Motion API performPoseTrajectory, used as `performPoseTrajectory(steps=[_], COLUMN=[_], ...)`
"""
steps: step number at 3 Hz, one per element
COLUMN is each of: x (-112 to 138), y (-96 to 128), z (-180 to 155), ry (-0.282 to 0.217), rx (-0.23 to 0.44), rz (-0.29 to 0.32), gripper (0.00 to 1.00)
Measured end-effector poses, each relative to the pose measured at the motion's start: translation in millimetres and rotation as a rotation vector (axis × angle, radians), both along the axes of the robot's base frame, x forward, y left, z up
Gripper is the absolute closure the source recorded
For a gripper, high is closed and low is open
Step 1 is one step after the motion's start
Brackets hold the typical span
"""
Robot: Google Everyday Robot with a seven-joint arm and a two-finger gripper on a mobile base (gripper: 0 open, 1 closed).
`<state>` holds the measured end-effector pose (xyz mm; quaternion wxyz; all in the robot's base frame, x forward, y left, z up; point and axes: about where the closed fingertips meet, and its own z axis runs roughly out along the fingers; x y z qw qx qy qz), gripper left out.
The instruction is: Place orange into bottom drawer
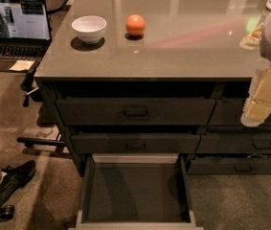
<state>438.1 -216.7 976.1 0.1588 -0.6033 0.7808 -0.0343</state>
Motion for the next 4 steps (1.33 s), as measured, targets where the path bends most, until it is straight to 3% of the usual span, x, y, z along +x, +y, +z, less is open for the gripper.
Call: performPoseTrajectory(steps=[1,2,3,4], x=[0,13,53,107], y=[0,6,26,52], z=[0,13,31,32], ry=[0.0,-0.059,-0.136,-0.171], rx=[0.0,0.045,0.189,0.394], rz=[0.0,-0.019,-0.093,-0.234], gripper=[0.0,0.0,0.0,0.0])
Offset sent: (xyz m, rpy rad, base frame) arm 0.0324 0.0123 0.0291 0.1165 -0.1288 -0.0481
